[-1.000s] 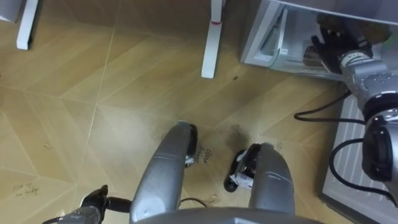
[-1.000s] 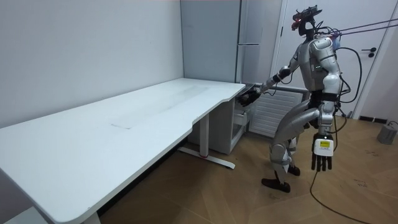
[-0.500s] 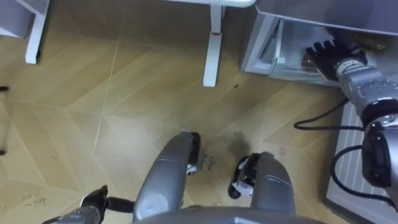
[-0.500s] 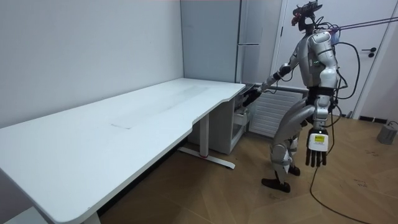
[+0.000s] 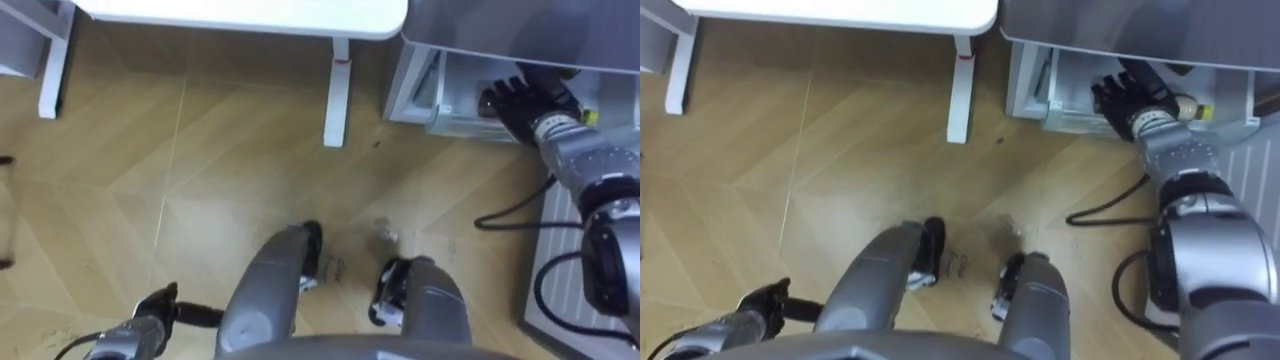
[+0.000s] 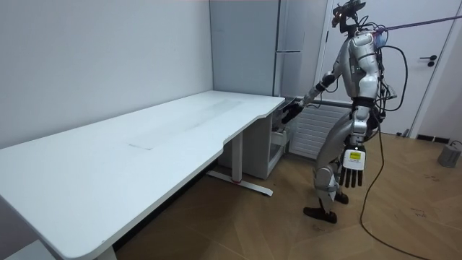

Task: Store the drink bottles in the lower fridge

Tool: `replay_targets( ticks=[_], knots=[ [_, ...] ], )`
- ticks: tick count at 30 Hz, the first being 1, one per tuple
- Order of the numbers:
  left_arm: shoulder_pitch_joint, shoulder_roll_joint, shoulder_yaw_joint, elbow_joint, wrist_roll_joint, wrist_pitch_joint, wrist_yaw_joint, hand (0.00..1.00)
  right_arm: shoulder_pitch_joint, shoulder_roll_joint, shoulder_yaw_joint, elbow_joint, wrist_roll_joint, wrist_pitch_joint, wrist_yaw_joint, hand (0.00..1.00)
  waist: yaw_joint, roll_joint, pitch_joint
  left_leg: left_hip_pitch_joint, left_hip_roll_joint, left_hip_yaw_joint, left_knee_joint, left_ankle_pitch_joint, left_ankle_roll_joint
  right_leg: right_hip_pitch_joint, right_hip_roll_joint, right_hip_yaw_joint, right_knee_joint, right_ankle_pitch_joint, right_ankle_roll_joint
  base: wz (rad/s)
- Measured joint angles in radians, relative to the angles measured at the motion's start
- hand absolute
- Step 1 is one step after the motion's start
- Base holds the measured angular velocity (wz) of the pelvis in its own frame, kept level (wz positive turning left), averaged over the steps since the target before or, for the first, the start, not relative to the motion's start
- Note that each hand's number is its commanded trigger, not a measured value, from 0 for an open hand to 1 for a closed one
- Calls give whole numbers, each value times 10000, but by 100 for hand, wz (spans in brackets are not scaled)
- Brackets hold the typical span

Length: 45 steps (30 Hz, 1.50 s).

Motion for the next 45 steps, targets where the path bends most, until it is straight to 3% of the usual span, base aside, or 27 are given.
replay_targets(
  ticks=[10,16,17,19,21,26,30,34,40,45],
  knots=[
    [-102,2,160,-8,9,-198,-8,0,460,55,49,-128,-76,314,115,0,-154,-157,-18,634,-27,201,-216,1,9,688,-81,5,-406,69,54,-1],
    [-26,6,232,231,11,-220,-6,0,1228,131,-99,-608,-224,410,136,0,-584,-342,-63,1474,16,268,-577,-13,36,1632,61,18,-1006,192,204,-1],
    [32,6,242,299,9,-222,-20,0,1419,119,-175,-846,-234,368,133,0,-700,-348,-173,1530,54,288,-634,-40,99,1679,133,24,-1116,276,215,-13],
    [86,8,426,375,-2,-228,-17,0,2059,119,-238,-1773,-197,91,183,0,-933,-327,-270,1739,146,296,-748,-58,131,1985,267,20,-1412,412,234,-12],
    [142,32,440,361,-1,-302,-8,0,2752,150,-266,-2312,-101,-292,453,0,-984,-350,-322,2128,180,310,-966,-63,137,2318,364,52,-1735,526,243,-10],
    [461,40,392,361,-1,-560,-3,0,3605,172,-254,-2458,-308,-796,637,0,-1134,-377,-450,2975,222,529,-1466,-43,127,3071,439,189,-2276,673,265,-14],
    [544,56,403,320,-39,-685,38,0,4406,295,-35,-2942,-831,-1091,643,0,-1193,-382,-496,3188,337,755,-1644,-38,123,3312,534,313,-2607,839,258,-13],
    [770,73,435,245,5,-709,60,0,5255,475,-33,-3333,-1603,-1123,503,0,-1173,-369,-489,3644,347,863,-1964,-54,121,3734,576,348,-3071,947,289,-7],
    [1147,64,572,170,19,-851,107,0,5827,600,-36,-2698,-1777,-1207,336,0,-1240,-304,-406,4472,343,870,-2466,-83,69,4752,722,369,-3971,1099,357,-1],
    [1697,45,632,-23,160,-819,195,0,6123,725,-73,-2347,-2016,-1239,272,0,-1453,-273,-417,4697,337,803,-2638,-79,33,5190,769,221,-4423,1204,329,4]
  ],
)
